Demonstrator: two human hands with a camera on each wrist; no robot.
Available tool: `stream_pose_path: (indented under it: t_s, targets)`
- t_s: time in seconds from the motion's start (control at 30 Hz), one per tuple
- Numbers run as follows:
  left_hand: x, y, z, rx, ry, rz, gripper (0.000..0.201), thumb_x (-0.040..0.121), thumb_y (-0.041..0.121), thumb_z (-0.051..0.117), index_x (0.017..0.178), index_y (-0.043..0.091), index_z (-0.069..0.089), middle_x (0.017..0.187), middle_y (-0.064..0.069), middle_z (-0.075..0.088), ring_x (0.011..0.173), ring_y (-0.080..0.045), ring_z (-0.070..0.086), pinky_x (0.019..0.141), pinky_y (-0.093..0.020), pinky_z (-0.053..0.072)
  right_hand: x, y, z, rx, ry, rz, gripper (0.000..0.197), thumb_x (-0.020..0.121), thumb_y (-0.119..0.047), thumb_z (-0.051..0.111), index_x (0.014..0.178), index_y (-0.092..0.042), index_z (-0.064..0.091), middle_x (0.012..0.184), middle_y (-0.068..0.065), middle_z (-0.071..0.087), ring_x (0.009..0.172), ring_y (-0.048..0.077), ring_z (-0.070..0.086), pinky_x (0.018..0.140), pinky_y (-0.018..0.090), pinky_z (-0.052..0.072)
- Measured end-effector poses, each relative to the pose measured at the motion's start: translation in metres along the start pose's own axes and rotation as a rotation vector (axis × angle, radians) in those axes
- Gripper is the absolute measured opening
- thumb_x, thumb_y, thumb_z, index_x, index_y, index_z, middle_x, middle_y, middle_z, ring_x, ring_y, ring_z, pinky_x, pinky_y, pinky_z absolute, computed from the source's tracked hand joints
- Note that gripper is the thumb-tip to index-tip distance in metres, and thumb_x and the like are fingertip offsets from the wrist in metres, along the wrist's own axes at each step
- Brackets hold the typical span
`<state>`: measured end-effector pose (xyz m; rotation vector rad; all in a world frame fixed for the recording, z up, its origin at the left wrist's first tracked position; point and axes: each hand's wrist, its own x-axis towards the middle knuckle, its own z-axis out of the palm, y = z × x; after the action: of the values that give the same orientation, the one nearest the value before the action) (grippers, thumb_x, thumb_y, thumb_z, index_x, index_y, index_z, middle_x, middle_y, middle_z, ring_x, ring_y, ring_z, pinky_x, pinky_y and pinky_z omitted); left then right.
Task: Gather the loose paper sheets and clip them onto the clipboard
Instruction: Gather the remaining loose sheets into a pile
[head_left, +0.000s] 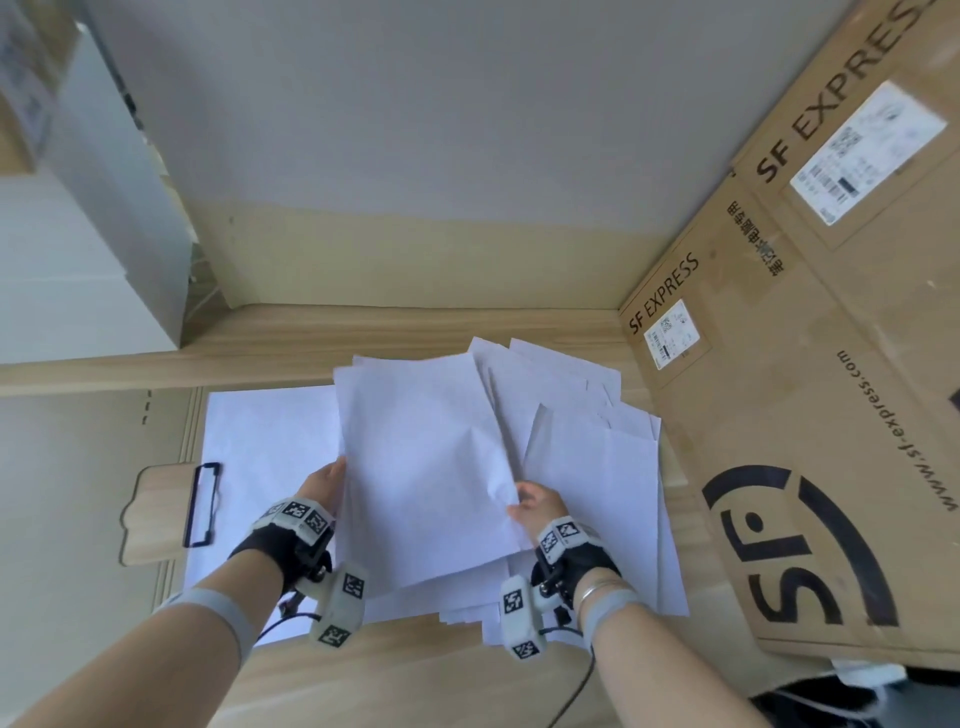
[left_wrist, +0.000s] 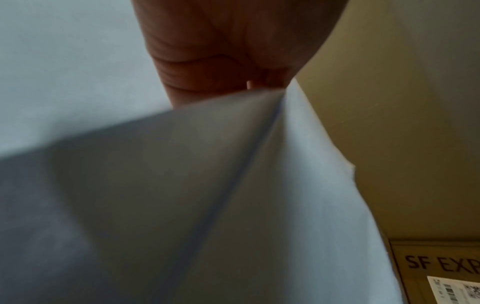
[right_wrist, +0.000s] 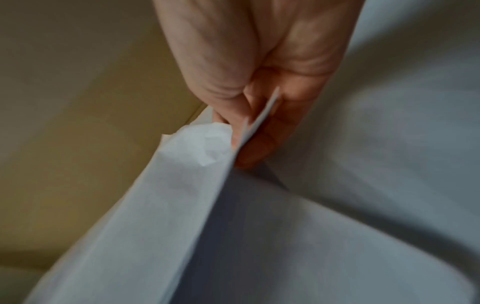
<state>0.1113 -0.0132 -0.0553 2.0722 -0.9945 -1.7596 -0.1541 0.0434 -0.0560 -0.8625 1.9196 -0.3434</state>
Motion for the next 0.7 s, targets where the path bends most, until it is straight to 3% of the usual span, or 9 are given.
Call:
stream_pose_path:
  t_s: [0.1,0.17,0.23,0.3,0.33,0.4,0.53,0.63,0.7]
  targets:
    - [0.001,0.001,-0.003,-0.055,-0.014,-0.058,0.073,0.092,0.057,0.03,0.139,0.003,0.04,0.144,-0.022,0.042,0.134,-0.038,0.04,0.114,-0.045,0.026,-0.006,-0.004,0.013,-0.064,-0.067,-0.007,0.034,0.087,-0.001,0.056,0.12,-0.007,0.06,0.115,0.012,0.067,0.109,0.026,0.063,0.092,0.026,0.048]
    - [0.001,0.001,-0.005,-0.028,-0.009,-0.005,0.06,0.091,0.04,0.05,0.136,0.001,0.043,0.14,-0.023,0.047,0.128,-0.037,0.046,0.112,-0.045,0.032,-0.009,-0.006,0.015,-0.091,-0.08,-0.018,0.028,0.086,-0.007,0.059,0.113,-0.013,0.064,0.104,0.007,0.07,0.102,0.024,0.065,0.092,0.028,0.05]
    - [0.001,-0.002,-0.006,0.066,0.011,0.019,0.046,0.086,0.012,0.062,0.129,0.0,0.05,0.13,-0.024,0.056,0.118,-0.038,0.055,0.105,-0.046,0.041,-0.009,-0.007,0.011,-0.111,-0.005,-0.008,0.006,0.084,-0.019,0.063,0.087,-0.023,0.065,0.081,-0.002,0.066,0.081,0.02,0.064,0.081,0.027,0.051]
    - [-0.001,-0.004,-0.008,0.148,0.042,0.037,0.045,0.083,-0.002,0.06,0.127,-0.001,0.05,0.126,-0.024,0.058,0.116,-0.038,0.056,0.102,-0.044,0.043,-0.005,-0.007,0.002,-0.125,0.172,0.004,0.024,0.083,-0.026,0.064,0.065,-0.027,0.048,0.069,-0.006,0.056,0.072,0.019,0.056,0.071,0.025,0.046]
    - [-0.002,-0.005,-0.009,0.17,0.048,0.044,0.047,0.083,-0.005,0.058,0.129,0.0,0.049,0.126,-0.024,0.058,0.117,-0.038,0.054,0.1,-0.042,0.043,-0.003,-0.007,-0.002,-0.159,0.223,0.031,0.031,0.082,-0.03,0.065,0.064,-0.026,0.04,0.069,-0.005,0.053,0.073,0.019,0.054,0.069,0.024,0.043]
    - [-0.004,-0.007,-0.01,0.192,0.051,0.054,0.053,0.082,-0.009,0.055,0.132,0.003,0.046,0.127,-0.022,0.057,0.118,-0.037,0.053,0.096,-0.04,0.041,-0.001,-0.008,-0.005,-0.221,0.209,0.095,0.033,0.079,-0.039,0.065,0.073,-0.021,0.038,0.078,-0.002,0.052,0.077,0.021,0.052,0.069,0.025,0.041]
    - [-0.003,-0.012,-0.012,0.175,0.051,0.074,0.057,0.08,-0.012,0.048,0.134,0.006,0.044,0.126,-0.022,0.056,0.117,-0.037,0.053,0.09,-0.039,0.043,0.0,-0.012,0.007,-0.362,0.154,0.137,0.057,0.078,-0.047,0.061,0.117,-0.01,0.044,0.117,0.008,0.056,0.106,0.028,0.059,0.079,0.032,0.045]
    - [0.001,-0.014,-0.013,0.166,0.06,0.098,0.058,0.078,-0.012,0.046,0.133,0.005,0.042,0.126,-0.022,0.055,0.117,-0.037,0.052,0.098,-0.046,0.043,0.0,-0.016,0.011,-0.527,0.155,0.121,0.047,0.085,-0.036,0.05,0.122,-0.007,0.048,0.126,0.01,0.055,0.115,0.029,0.056,0.087,0.033,0.047]
    - [0.001,-0.015,-0.012,0.166,0.067,0.106,0.057,0.078,-0.013,0.045,0.133,0.003,0.041,0.125,-0.024,0.055,0.117,-0.038,0.052,0.097,-0.046,0.043,0.001,-0.018,0.007,-0.563,0.128,0.125,0.036,0.088,-0.028,0.047,0.115,-0.007,0.054,0.121,0.011,0.06,0.109,0.029,0.059,0.081,0.029,0.046]
